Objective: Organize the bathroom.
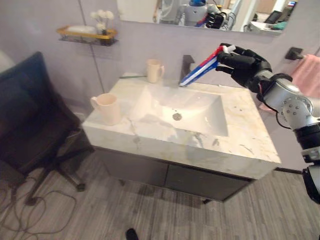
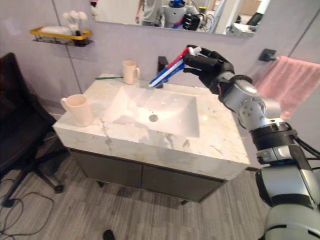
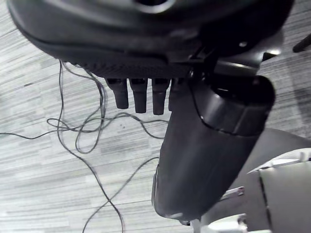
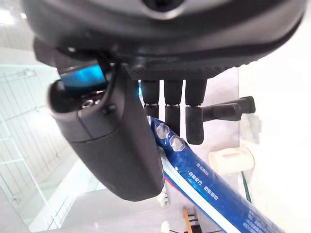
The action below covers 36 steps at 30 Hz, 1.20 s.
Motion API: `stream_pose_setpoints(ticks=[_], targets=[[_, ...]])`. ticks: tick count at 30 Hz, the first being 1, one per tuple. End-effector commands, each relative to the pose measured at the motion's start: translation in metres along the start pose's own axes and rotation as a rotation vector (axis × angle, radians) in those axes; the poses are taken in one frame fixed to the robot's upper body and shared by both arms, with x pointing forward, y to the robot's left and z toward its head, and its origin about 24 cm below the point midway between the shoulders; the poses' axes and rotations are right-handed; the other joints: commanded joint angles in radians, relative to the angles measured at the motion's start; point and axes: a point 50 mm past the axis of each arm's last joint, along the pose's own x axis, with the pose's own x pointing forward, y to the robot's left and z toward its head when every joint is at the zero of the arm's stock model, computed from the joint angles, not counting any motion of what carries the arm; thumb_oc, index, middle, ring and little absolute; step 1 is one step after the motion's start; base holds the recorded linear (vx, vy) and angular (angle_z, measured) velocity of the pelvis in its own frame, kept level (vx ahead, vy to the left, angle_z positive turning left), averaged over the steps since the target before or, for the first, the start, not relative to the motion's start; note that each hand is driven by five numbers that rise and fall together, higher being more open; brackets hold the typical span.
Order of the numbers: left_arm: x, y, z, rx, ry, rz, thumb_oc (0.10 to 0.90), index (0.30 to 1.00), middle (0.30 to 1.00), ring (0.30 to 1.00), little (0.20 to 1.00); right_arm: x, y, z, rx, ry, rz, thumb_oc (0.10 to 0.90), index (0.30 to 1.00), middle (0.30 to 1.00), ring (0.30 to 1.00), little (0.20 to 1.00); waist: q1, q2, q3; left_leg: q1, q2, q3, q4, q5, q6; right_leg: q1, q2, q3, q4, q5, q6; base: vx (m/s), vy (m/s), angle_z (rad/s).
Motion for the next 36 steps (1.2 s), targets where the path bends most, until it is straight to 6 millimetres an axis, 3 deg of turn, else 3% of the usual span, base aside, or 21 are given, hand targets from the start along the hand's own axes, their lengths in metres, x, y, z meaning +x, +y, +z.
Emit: stream_pose_setpoints(ticks=[1, 4, 8, 11, 13, 14, 15, 16, 17, 18, 20, 23, 24, 25, 30, 36], targets=[[0.001, 0.012, -0.039, -0.071, 0.133, 0.040, 0.800, 0.900, 0.900, 0.900, 0.900, -0.010, 0.021, 0.081, 0.087, -0.349, 0.135, 0.400, 0.300, 0.300, 0.300, 0.300, 0.022, -0.019, -0.027, 0.111, 0.003, -0.148, 0.040, -0.122, -0.045, -0.105, 0.021, 0.123, 0.041, 0.035, 0.035, 0.03, 0.248, -0.08], [0.001, 0.013, -0.042, -0.115, 0.146, 0.059, 0.800, 0.900, 0.900, 0.900, 0.900, -0.007, 0.034, 0.079, 0.109, -0.352, 0.162, 0.400, 0.300, 0.300, 0.300, 0.300, 0.022, -0.017, -0.033, 0.163, -0.014, -0.147, -0.048, -0.097, -0.034, -0.116, 0.012, 0.139, 0.035, 0.046, 0.054, 0.08, 0.203, -0.14], [0.001, 0.013, -0.052, -0.122, 0.176, 0.052, 0.800, 0.900, 0.900, 0.900, 0.900, -0.008, 0.036, 0.079, 0.123, -0.344, 0.168, 0.400, 0.300, 0.300, 0.300, 0.300, 0.029, -0.018, -0.034, 0.170, -0.040, -0.152, -0.037, -0.119, -0.020, -0.122, -0.010, 0.154, 0.031, 0.061, 0.069, 0.05, 0.168, -0.05], [0.002, 0.008, -0.071, -0.124, 0.234, 0.038, 0.800, 0.900, 0.900, 0.900, 0.900, -0.008, 0.042, 0.074, 0.131, -0.342, 0.165, 0.400, 0.300, 0.300, 0.300, 0.300, 0.036, -0.012, -0.031, 0.175, -0.070, -0.146, -0.022, -0.142, 0.016, -0.138, -0.053, 0.181, 0.082, 0.078, 0.085, 0.06, 0.269, 0.00], [0.001, 0.008, -0.078, -0.120, 0.250, 0.039, 0.800, 0.900, 0.900, 0.900, 0.900, -0.011, 0.045, 0.073, 0.129, -0.356, 0.160, 0.400, 0.300, 0.300, 0.300, 0.300, 0.024, 0.004, -0.019, 0.187, -0.080, -0.161, -0.037, -0.145, 0.038, -0.219, -0.091, 0.243, 0.243, 0.190, 0.072, 0.04, 0.254, -0.24], [0.000, 0.011, -0.083, -0.124, 0.262, 0.052, 0.800, 0.900, 0.900, 0.900, 0.900, -0.016, 0.043, 0.074, 0.118, -0.374, 0.152, 0.400, 0.300, 0.300, 0.300, 0.300, 0.006, 0.032, -0.002, 0.205, -0.081, -0.193, -0.058, -0.152, 0.050, -0.316, -0.094, 0.330, 0.398, 0.266, 0.052, 0.06, 0.226, -0.04], [0.000, 0.013, -0.083, -0.122, 0.264, 0.052, 0.800, 0.900, 0.900, 0.900, 0.900, -0.017, 0.041, 0.075, 0.115, -0.375, 0.147, 0.400, 0.300, 0.300, 0.300, 0.300, 0.001, 0.035, -0.001, 0.209, -0.082, -0.200, -0.060, -0.153, 0.051, -0.332, -0.088, 0.352, 0.413, 0.276, 0.049, 0.12, 0.216, 0.34], [-0.002, 0.019, -0.084, -0.132, 0.262, 0.059, 0.800, 0.900, 0.900, 0.900, 0.900, -0.019, 0.039, 0.077, 0.097, -0.377, 0.128, 0.400, 0.300, 0.300, 0.300, 0.300, -0.016, 0.042, 0.001, 0.221, -0.087, -0.223, -0.070, -0.153, 0.052, -0.368, -0.060, 0.399, 0.407, 0.302, 0.046, 0.19, 0.095, 0.81], [-0.004, 0.026, -0.080, -0.128, 0.253, 0.064, 0.800, 0.900, 0.900, 0.900, 0.900, -0.020, 0.036, 0.080, 0.066, -0.385, 0.100, 0.400, 0.300, 0.300, 0.300, 0.300, -0.031, 0.035, -0.006, 0.225, -0.115, -0.252, -0.074, -0.152, 0.048, -0.384, -0.020, 0.437, 0.292, 0.307, 0.048, 0.21, 0.080, 0.95], [-0.004, 0.027, -0.079, -0.125, 0.252, 0.067, 0.800, 0.900, 0.900, 0.900, 0.900, -0.020, 0.035, 0.080, 0.063, -0.387, 0.097, 0.400, 0.300, 0.300, 0.300, 0.300, -0.036, 0.032, -0.008, 0.226, -0.123, -0.258, -0.072, -0.154, 0.047, -0.379, -0.014, 0.442, 0.241, 0.310, 0.051, 0.27, 0.031, 0.88], [-0.006, 0.034, -0.076, -0.109, 0.246, 0.098, 0.800, 0.900, 0.900, 0.900, 0.900, -0.023, 0.024, 0.086, 0.026, -0.401, 0.082, 0.400, 0.300, 0.300, 0.300, 0.300, -0.063, 0.004, -0.011, 0.228, -0.178, -0.283, -0.022, -0.198, 0.043, -0.382, 0.045, 0.460, 0.026, 0.302, 0.092, 0.25, 0.003, 0.66], [-0.006, 0.038, -0.066, -0.097, 0.226, 0.115, 0.800, 0.900, 0.900, 0.900, 0.900, -0.026, 0.007, 0.097, 0.023, -0.394, 0.059, 0.400, 0.300, 0.300, 0.300, 0.300, -0.088, -0.004, -0.016, 0.249, -0.188, -0.287, -0.004, -0.236, 0.046, -0.396, 0.081, 0.437, 0.021, 0.289, 0.106, 0.19, -0.006, 1.04], [-0.006, 0.038, -0.066, -0.096, 0.225, 0.114, 0.800, 0.900, 0.900, 0.900, 0.900, -0.026, 0.007, 0.098, 0.022, -0.394, 0.060, 0.400, 0.300, 0.300, 0.300, 0.300, -0.090, -0.003, -0.015, 0.250, -0.188, -0.290, -0.004, -0.236, 0.046, -0.397, 0.081, 0.435, 0.025, 0.285, 0.106, 0.19, -0.081, 0.86], [-0.008, 0.043, -0.055, -0.067, 0.211, 0.127, 0.800, 0.900, 0.900, 0.900, 0.900, -0.028, -0.004, 0.110, 0.018, -0.391, 0.040, 0.400, 0.300, 0.300, 0.300, 0.300, -0.105, -0.010, -0.036, 0.243, -0.187, -0.305, 0.013, -0.245, 0.048, -0.361, 0.072, 0.476, 0.014, 0.265, 0.099, 0.13, -0.098, 0.66], [-0.012, 0.051, -0.042, -0.095, 0.179, 0.104, 0.800, 0.900, 0.900, 0.900, 0.900, -0.025, -0.006, 0.120, 0.005, -0.430, 0.084, 0.400, 0.300, 0.300, 0.300, 0.300, -0.103, -0.013, -0.062, 0.234, -0.150, -0.280, -0.009, -0.220, 0.042, -0.290, 0.044, 0.407, 0.015, 0.215, 0.105, 0.10, -0.093, 0.52], [-0.011, 0.046, -0.050, -0.125, 0.220, 0.105, 0.800, 0.900, 0.900, 0.900, 0.900, -0.027, 0.007, 0.125, -0.013, -0.449, 0.112, 0.400, 0.300, 0.300, 0.300, 0.300, -0.115, -0.014, -0.072, 0.230, -0.148, -0.262, -0.045, -0.207, 0.053, -0.291, 0.048, 0.412, 0.001, 0.214, 0.112, 0.05, -0.029, -0.13]])
